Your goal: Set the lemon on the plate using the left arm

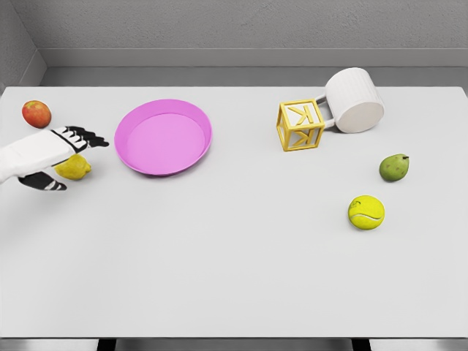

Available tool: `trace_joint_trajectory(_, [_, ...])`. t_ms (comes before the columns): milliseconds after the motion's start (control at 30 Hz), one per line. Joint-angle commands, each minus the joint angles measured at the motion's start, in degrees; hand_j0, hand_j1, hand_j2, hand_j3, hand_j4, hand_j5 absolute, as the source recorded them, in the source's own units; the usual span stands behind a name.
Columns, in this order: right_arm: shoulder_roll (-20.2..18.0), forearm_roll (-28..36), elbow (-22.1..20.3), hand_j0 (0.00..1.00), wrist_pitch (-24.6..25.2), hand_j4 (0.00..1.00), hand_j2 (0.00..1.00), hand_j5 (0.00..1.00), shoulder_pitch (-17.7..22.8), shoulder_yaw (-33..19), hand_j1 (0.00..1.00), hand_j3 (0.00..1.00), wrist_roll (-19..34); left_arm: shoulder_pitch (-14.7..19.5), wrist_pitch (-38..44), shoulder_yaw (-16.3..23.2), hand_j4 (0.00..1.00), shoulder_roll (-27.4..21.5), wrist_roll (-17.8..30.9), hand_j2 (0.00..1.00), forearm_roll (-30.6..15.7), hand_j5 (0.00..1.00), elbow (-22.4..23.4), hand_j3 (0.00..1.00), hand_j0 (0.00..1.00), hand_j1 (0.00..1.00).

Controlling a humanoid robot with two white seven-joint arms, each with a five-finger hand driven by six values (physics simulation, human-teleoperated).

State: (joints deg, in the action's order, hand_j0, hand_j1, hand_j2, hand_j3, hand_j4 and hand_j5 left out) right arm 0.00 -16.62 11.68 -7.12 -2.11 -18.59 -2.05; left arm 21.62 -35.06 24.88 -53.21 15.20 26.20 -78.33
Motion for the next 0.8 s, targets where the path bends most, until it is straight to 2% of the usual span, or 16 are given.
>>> trace_joint_trajectory(0, [0.0, 0.0, 0.0, 1.0, 0.0, 1.0, 1.0, 1.0, 0.0, 0.0, 1.0, 1.0, -0.1, 0.0, 0.1, 0.1, 1.0, 1.1, -0.1, 1.0, 1.6, 1.0, 1.5, 1.0, 1.0, 1.0])
trace_joint_trajectory(200, [0.0, 0.0, 0.0, 1.0, 0.0, 1.0, 1.0, 1.0, 0.0, 0.0, 1.0, 1.0, 0.0, 0.2, 0.1, 0.7, 1.0, 1.1, -0.1, 1.0, 1.8, 1.0, 4.2, 1.0, 1.0, 1.0])
trace_joint_trajectory(300, [0.0, 0.0, 0.0, 1.0, 0.0, 1.0, 1.0, 1.0, 0.0, 0.0, 1.0, 1.0, -0.1, 1.9, 0.1, 0.8, 1.0, 2.1, -0.1, 1.0, 3.7, 1.0, 4.6, 1.0, 1.0, 1.0])
trace_joint_trajectory(433, [0.0, 0.0, 0.0, 1.0, 0.0, 1.0, 1.0, 1.0, 0.0, 0.0, 1.0, 1.0, -0.1, 3.9, 0.1, 1.0, 1.0, 3.9, 0.0, 1.0, 4.8, 1.0, 7.8, 1.0, 1.0, 1.0])
trace_joint_trajectory(700, [0.0, 0.0, 0.0, 1.0, 0.0, 1.0, 1.0, 1.0, 0.0, 0.0, 1.0, 1.0, 0.0, 4.0, 0.1, 2.5, 1.0, 3.9, 0.0, 1.0, 6.3, 1.0, 8.1, 1.0, 1.0, 1.0])
trace_joint_trajectory(767, [0.0, 0.0, 0.0, 1.0, 0.0, 1.0, 1.0, 1.0, 0.0, 0.0, 1.0, 1.0, -0.1, 4.3, 0.1, 2.5, 1.0, 4.1, -0.1, 1.0, 6.3, 1.0, 10.3, 1.0, 1.0, 1.0])
